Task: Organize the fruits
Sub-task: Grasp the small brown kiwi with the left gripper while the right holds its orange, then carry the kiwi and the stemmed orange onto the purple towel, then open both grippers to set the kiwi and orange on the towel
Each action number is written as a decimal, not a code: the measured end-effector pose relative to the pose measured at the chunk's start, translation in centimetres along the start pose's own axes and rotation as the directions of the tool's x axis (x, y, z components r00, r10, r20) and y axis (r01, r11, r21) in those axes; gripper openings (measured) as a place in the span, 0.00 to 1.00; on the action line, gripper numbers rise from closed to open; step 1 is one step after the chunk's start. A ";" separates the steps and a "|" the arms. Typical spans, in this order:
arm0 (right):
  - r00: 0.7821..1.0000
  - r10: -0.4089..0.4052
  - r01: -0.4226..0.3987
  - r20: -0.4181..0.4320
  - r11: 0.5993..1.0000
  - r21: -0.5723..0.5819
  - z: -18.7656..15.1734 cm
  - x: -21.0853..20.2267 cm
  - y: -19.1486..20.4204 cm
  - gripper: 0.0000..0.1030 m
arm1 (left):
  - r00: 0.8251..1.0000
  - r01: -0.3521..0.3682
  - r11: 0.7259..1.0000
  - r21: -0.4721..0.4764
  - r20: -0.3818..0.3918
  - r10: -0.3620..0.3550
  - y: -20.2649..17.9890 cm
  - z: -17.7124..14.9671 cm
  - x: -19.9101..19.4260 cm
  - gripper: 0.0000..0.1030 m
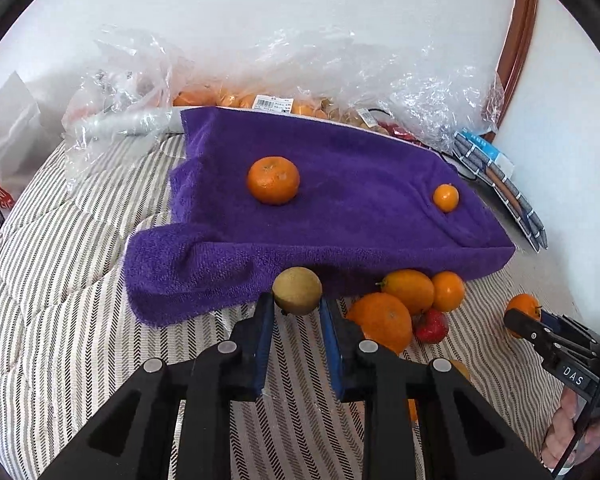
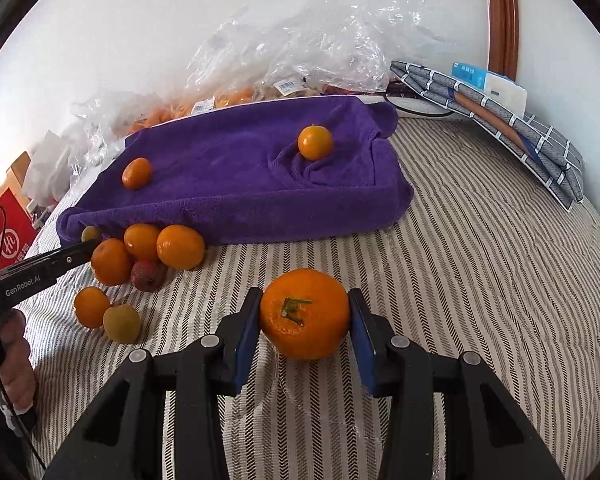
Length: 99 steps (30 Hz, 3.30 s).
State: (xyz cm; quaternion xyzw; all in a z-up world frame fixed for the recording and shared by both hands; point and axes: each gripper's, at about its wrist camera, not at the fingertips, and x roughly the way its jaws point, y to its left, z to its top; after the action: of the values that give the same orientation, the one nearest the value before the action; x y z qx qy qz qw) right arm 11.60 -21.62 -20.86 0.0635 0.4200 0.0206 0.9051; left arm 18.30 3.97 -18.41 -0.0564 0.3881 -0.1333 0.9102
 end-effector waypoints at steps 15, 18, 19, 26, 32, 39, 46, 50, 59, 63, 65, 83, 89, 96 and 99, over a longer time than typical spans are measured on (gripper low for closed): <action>0.999 0.023 -0.024 0.047 1.000 0.011 0.6 -1.7 0.8 0.41 | 0.993 0.005 0.999 -0.046 0.119 0.001 0.6 0.1 -2.8 0.22; 0.997 0.038 -0.039 0.070 0.999 0.010 1.6 -2.2 1.0 0.41 | 0.993 0.009 0.998 -0.068 0.119 -0.001 0.8 0.2 -3.2 0.22; 0.995 0.047 -0.048 0.082 0.999 0.007 2.0 -2.4 1.0 0.41 | 0.992 0.009 0.998 -0.066 0.125 -0.001 0.8 0.5 -3.3 0.22; 0.990 0.033 -0.035 0.135 0.999 0.012 5.1 -2.2 0.1 0.41 | 0.989 -0.036 0.998 -0.048 0.140 0.042 0.4 3.4 -4.6 0.22; 0.990 -0.011 0.005 0.137 0.999 0.046 7.3 0.0 -1.7 0.41 | 0.984 -0.076 0.997 -0.016 0.163 0.078 -0.2 6.5 -4.0 0.22; 0.992 0.001 -0.014 0.127 0.995 0.103 9.0 2.8 -3.4 0.41 | 0.988 -0.075 0.997 -0.037 0.131 0.079 0.4 7.8 -0.6 0.22; 0.996 0.010 -0.016 0.094 0.997 0.072 8.7 5.3 -2.3 0.41 | 0.994 -0.077 0.996 -0.038 0.076 0.080 0.8 6.9 1.9 0.22; 0.995 0.012 -0.016 0.094 0.999 0.046 8.5 5.6 -1.7 0.41 | 0.995 -0.077 0.996 -0.040 0.064 0.080 0.7 6.6 2.2 0.22; 0.997 -0.003 0.001 0.079 0.999 0.037 8.3 6.0 -1.4 0.41 | 0.997 -0.077 0.996 -0.048 0.020 0.078 0.6 6.1 3.6 0.22; 0.994 -0.004 -0.002 0.111 0.999 0.052 8.3 5.4 -1.8 0.41 | 0.999 -0.046 0.997 -0.065 0.004 0.047 0.6 6.0 3.9 0.22; 0.993 -0.015 0.009 0.120 0.999 0.047 8.3 5.2 -1.7 0.41 | 0.997 -0.073 0.996 -0.053 0.009 0.073 0.5 5.9 3.8 0.22; 0.983 -0.067 0.064 0.172 0.998 0.023 7.9 3.2 -0.9 0.63 | 0.997 -0.071 0.996 -0.059 0.022 0.073 0.5 5.9 3.0 0.32; 0.981 -0.120 0.116 0.152 0.993 0.038 7.1 0.4 -0.1 0.66 | 0.990 -0.103 0.991 -0.083 0.090 0.110 0.8 5.9 1.4 0.38; 0.996 -0.049 0.045 0.070 0.998 0.053 5.1 -0.8 1.2 0.66 | 0.984 -0.115 0.991 -0.075 0.124 0.124 1.7 5.0 -2.0 0.38; 0.999 -0.010 0.009 0.052 1.000 0.024 4.0 -0.8 2.5 0.60 | 0.992 -0.076 0.991 -0.110 0.091 0.087 2.8 3.3 -3.1 0.38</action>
State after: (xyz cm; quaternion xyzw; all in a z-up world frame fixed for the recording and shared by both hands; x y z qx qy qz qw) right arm 14.16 -19.61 -17.34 0.0727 0.3967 0.0095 0.9150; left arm 19.20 7.52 -14.50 -0.0952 0.3528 -0.0722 0.9280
